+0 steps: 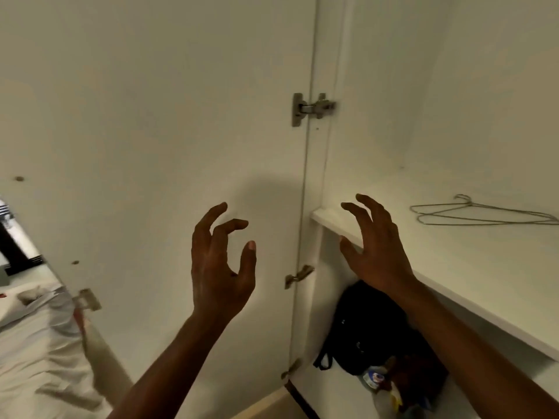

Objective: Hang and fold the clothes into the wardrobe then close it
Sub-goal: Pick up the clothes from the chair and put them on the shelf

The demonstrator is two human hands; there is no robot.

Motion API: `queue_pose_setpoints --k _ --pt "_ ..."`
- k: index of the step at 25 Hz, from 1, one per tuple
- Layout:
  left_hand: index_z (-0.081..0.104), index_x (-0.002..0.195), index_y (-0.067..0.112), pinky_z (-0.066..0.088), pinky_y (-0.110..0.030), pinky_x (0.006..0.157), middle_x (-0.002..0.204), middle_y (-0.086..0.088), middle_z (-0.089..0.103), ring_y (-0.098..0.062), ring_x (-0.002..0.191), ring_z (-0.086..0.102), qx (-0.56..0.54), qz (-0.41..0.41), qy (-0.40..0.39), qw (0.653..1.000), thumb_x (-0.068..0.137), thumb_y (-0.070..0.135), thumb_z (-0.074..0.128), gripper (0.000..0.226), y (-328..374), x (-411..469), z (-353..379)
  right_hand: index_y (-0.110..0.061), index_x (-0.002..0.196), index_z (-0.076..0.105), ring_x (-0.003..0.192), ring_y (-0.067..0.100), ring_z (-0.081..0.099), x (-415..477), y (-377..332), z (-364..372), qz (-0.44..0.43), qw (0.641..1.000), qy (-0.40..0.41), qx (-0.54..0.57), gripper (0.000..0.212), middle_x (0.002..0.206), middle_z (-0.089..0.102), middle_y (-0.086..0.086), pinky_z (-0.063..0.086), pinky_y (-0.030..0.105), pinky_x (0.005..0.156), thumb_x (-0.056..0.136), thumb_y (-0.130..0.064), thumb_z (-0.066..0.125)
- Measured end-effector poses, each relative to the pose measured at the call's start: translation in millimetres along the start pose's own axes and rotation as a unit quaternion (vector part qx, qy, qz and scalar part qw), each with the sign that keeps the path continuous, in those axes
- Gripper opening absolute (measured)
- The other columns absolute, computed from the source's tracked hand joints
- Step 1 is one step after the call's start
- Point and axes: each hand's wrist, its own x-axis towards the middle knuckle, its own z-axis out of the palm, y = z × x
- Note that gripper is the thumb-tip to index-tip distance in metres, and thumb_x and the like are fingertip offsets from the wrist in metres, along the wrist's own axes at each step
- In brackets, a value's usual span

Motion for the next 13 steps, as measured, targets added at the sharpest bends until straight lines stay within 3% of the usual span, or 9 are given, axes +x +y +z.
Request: queue_pose_setpoints --k 2,6,10,13 --pt "0.067 0.119 0.012 0.049 -0.02 0.091 0.147 0.001 0.05 -0.015 0.136 0.049 -0.022 0.026 -0.047 0.998 0.09 0.019 0.069 0.029 14.9 8.3 38.1 -0.031 0.148 0.042 0.15 0.015 0.022 -5.3 44.8 -24.4 0.064 0.998 0.012 -0.002 0.063 0.162 0.026 -0.007 0.025 0.037 0.116 0.092 -0.029 0.068" --pt "0.067 0.113 0.018 0.057 -0.038 0.088 0.131 0.006 0.058 -0.012 0.126 0.056 -0.076 0.079 -0.157 0.981 0.091 0.021 0.068 0.022 32.8 35.7 119.3 -0.032 0.146 0.043 0.149 0.019 0.027 -5.4 120.7 -51.9 0.173 0.985 0.013 -0.022 0.06 0.159 0.033 -0.004 0.03 0.046 0.116 0.092 -0.032 0.068" --pt "0.063 0.119 0.03 0.054 -0.035 0.092 0.125 0.021 0.058 -0.005 0.122 0.054 -0.145 0.095 -0.279 0.945 0.092 0.032 0.068 0.028 48.2 57.8 224.9 -0.028 0.149 0.039 0.144 0.026 0.033 -16.7 197.9 -63.0 0.273 0.958 -0.005 -0.085 0.063 0.157 0.033 0.001 0.036 0.046 0.114 0.093 -0.035 0.067" --pt "0.054 0.129 0.036 0.045 -0.033 0.101 0.13 0.023 0.053 -0.003 0.123 0.049 -0.142 0.094 -0.366 0.915 0.091 0.045 0.07 0.042 62.0 65.2 294.0 -0.024 0.149 0.039 0.138 0.028 0.039 -25.7 234.4 -68.3 0.336 0.933 -0.017 -0.13 0.062 0.153 0.034 0.003 0.034 0.043 0.112 0.095 -0.044 0.062"
